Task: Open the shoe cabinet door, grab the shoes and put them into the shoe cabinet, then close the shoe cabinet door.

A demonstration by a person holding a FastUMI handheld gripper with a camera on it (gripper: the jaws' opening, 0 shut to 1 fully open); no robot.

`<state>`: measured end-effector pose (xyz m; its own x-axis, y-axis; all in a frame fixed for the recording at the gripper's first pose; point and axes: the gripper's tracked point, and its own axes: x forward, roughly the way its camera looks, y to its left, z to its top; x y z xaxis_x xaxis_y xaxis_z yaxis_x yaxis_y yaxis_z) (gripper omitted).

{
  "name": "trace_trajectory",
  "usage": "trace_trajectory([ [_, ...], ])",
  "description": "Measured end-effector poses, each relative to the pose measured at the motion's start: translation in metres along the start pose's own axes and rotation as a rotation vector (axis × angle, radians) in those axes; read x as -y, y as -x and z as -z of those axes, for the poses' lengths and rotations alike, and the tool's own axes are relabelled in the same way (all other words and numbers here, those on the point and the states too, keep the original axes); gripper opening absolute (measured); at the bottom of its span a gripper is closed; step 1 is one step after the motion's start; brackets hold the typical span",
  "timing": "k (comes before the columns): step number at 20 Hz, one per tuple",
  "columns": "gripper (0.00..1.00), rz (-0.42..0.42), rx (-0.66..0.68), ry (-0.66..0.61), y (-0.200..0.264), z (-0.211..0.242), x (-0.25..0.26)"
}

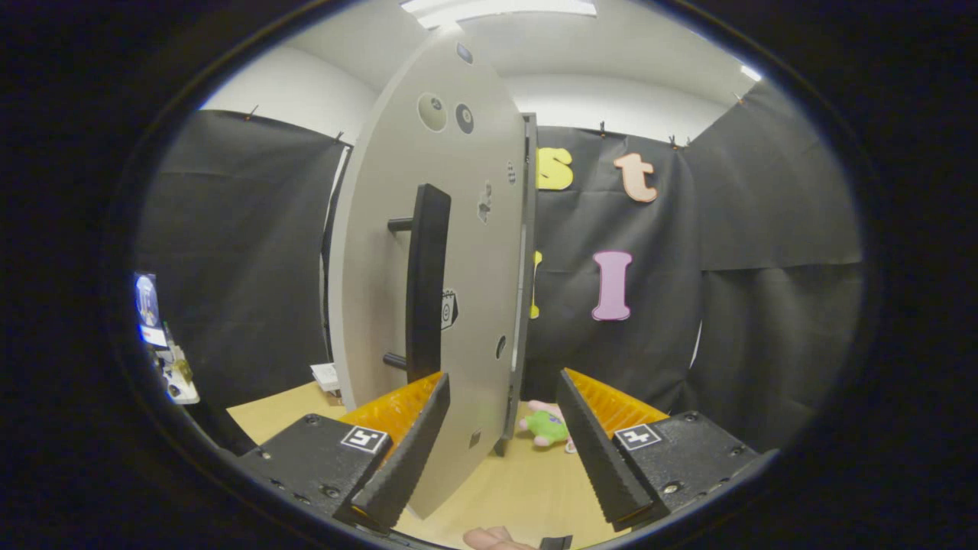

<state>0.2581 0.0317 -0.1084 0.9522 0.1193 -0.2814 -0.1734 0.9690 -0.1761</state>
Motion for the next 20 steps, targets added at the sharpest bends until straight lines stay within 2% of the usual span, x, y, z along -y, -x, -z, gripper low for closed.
trace_trajectory([
  [4, 0.93, 0.045, 0.016, 0.032, -0.004, -0.003, -0.024],
  [12, 0.93, 0.043, 0.043, -0.017, -0.034, -0.009, -0.093],
  [15, 0.93, 0.006, 0.054, 0.006, -0.052, -0.009, -0.133],
  [17, 0.99, -0.032, 0.016, -0.004, -0.058, 0.009, -0.159],
  [20, 0.99, -0.040, -0.021, -0.014, -0.054, 0.024, -0.172],
])
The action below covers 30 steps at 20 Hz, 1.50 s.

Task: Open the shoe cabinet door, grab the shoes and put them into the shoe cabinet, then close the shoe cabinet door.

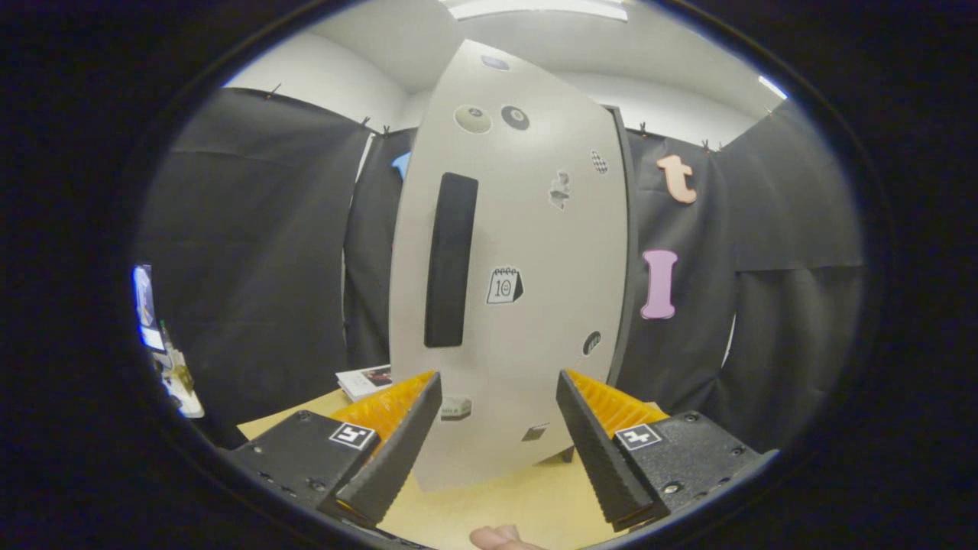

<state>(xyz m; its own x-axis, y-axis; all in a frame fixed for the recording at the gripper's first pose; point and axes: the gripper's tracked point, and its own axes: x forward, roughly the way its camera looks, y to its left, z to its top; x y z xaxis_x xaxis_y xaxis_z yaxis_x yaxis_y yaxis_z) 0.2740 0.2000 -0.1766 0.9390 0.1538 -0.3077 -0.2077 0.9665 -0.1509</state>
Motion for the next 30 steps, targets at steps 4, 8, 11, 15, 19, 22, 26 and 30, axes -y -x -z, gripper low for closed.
trace_trajectory([
  [4, 0.99, 0.011, 0.016, -0.045, 0.020, 0.005, -0.005],
  [8, 0.99, 0.053, 0.037, -0.068, 0.048, 0.013, -0.001],
  [11, 0.99, 0.049, 0.049, -0.060, 0.072, 0.015, -0.006],
  [15, 0.99, 0.077, 0.061, -0.026, 0.097, 0.024, -0.006],
  [19, 0.99, 0.065, 0.080, -0.017, 0.118, 0.023, -0.008],
  [22, 0.99, 0.111, 0.078, -0.047, 0.126, 0.036, 0.008],
  [26, 0.99, 0.169, 0.030, -0.094, 0.131, 0.056, 0.029],
  [30, 0.99, 0.169, 0.033, -0.101, 0.142, 0.065, 0.037],
])
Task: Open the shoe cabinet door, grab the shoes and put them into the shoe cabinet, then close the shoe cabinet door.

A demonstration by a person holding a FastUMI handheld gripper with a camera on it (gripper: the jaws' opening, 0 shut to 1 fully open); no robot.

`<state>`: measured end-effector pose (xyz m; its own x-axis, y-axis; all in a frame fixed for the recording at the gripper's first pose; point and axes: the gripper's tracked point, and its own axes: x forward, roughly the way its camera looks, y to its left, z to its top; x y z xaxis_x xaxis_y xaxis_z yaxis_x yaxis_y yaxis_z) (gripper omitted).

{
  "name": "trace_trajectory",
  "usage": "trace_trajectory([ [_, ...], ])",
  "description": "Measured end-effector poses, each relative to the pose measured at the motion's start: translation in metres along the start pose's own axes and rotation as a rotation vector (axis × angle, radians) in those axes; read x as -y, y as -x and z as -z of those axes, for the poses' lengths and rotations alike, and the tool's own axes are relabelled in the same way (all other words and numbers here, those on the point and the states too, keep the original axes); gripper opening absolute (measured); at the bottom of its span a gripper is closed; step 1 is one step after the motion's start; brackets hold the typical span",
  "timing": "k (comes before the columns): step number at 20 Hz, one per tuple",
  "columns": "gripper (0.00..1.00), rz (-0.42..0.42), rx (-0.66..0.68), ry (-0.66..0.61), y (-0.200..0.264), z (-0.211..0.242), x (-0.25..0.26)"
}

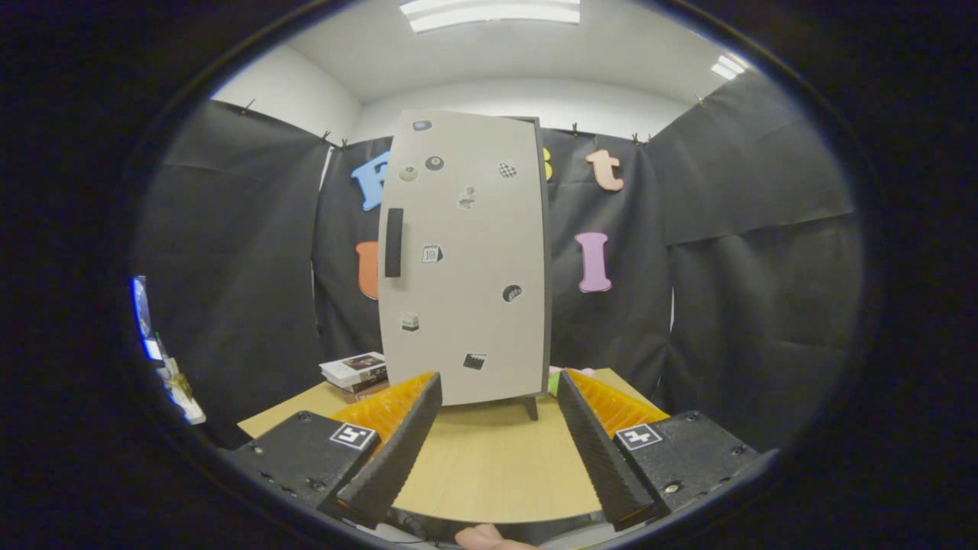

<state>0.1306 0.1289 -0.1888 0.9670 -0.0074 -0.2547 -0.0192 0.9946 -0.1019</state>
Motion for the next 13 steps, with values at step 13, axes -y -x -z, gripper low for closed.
trace_trajectory([
  [13, 0.99, 0.012, 0.038, -0.001, 0.020, -0.016, 0.022],
])
